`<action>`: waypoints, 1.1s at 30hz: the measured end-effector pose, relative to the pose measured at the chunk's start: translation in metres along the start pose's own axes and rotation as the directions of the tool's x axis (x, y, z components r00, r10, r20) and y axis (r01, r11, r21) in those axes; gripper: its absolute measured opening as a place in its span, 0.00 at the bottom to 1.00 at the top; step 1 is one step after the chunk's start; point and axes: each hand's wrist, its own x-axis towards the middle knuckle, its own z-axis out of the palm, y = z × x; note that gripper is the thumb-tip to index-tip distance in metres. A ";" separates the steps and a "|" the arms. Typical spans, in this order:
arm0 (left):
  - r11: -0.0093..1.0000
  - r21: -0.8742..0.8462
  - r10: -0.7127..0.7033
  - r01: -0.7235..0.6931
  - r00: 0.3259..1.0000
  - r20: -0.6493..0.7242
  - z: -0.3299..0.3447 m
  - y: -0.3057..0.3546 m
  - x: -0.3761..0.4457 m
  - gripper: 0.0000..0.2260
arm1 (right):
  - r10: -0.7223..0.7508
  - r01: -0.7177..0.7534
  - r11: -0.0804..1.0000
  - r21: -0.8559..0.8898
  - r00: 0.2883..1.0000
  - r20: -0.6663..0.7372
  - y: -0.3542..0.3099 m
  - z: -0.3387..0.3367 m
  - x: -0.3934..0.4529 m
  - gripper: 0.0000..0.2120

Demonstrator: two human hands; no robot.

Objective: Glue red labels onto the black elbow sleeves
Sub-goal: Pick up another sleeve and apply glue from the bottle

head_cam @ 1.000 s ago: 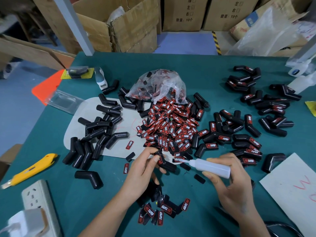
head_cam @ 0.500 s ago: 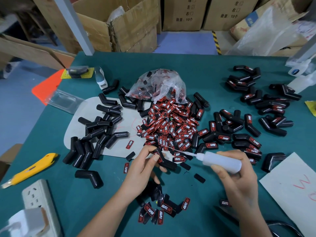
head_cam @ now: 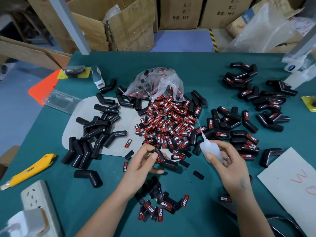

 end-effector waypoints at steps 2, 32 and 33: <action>1.000 -0.015 0.008 -0.008 1.000 0.010 0.000 -0.001 0.000 0.06 | 0.007 -0.007 1.000 -0.029 1.000 0.007 0.000 -0.001 0.002 0.19; 0.989 -0.145 0.011 0.001 0.997 0.082 0.003 0.007 -0.005 0.09 | 0.076 -0.044 0.944 -0.328 0.993 0.085 0.000 -0.021 0.005 0.27; 0.988 -0.151 0.009 0.003 0.997 0.077 0.004 0.007 -0.005 0.08 | 0.070 -0.033 0.945 -0.324 0.992 0.104 -0.002 -0.022 0.004 0.31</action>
